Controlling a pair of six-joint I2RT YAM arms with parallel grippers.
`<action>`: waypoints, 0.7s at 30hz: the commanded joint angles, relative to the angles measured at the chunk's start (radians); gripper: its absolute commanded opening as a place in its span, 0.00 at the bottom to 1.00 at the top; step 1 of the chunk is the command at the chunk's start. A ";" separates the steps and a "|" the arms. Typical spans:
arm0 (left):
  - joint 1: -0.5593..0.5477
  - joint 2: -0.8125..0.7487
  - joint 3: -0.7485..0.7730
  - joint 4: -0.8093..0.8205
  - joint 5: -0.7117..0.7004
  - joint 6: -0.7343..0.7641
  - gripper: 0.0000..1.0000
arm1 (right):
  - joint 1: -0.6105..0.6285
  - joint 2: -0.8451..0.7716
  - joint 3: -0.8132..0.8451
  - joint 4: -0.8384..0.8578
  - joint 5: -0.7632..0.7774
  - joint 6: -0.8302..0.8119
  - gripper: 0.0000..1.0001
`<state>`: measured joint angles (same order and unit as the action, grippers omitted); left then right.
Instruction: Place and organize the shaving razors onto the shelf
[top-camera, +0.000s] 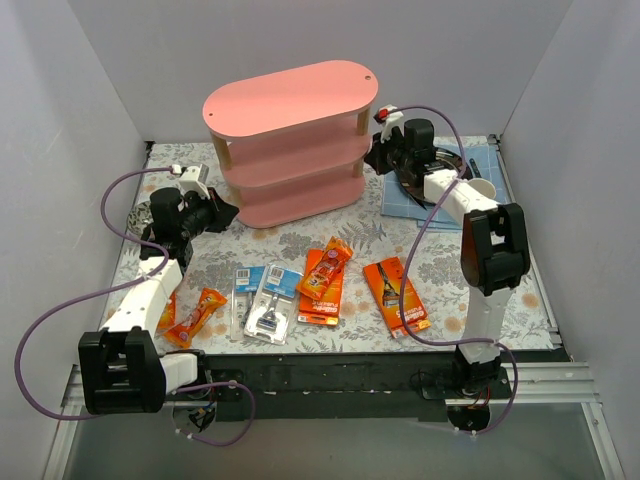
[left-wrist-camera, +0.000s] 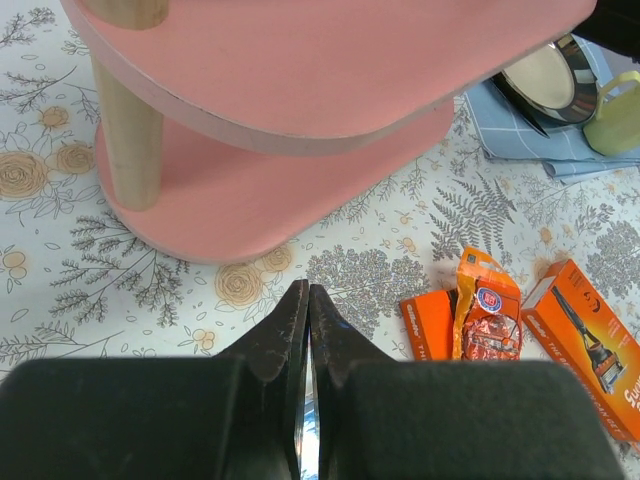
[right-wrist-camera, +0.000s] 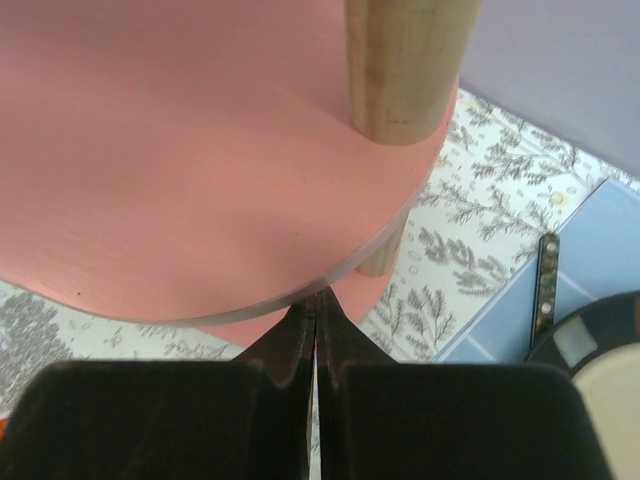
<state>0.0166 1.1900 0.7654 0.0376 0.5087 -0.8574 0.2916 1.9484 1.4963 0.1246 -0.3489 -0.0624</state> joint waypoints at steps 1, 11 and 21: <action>-0.003 0.011 0.026 -0.005 -0.006 0.037 0.00 | 0.018 0.061 0.157 0.061 -0.021 0.004 0.01; -0.003 -0.032 -0.004 -0.113 0.111 0.029 0.28 | 0.009 -0.038 0.016 -0.045 -0.009 -0.049 0.23; -0.121 -0.058 -0.107 -0.197 0.309 0.003 0.66 | 0.030 -0.295 -0.353 -0.203 -0.297 -0.054 0.64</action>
<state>-0.0486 1.1755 0.6968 -0.1276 0.7151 -0.8547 0.3000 1.7222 1.2030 -0.0345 -0.4808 -0.1093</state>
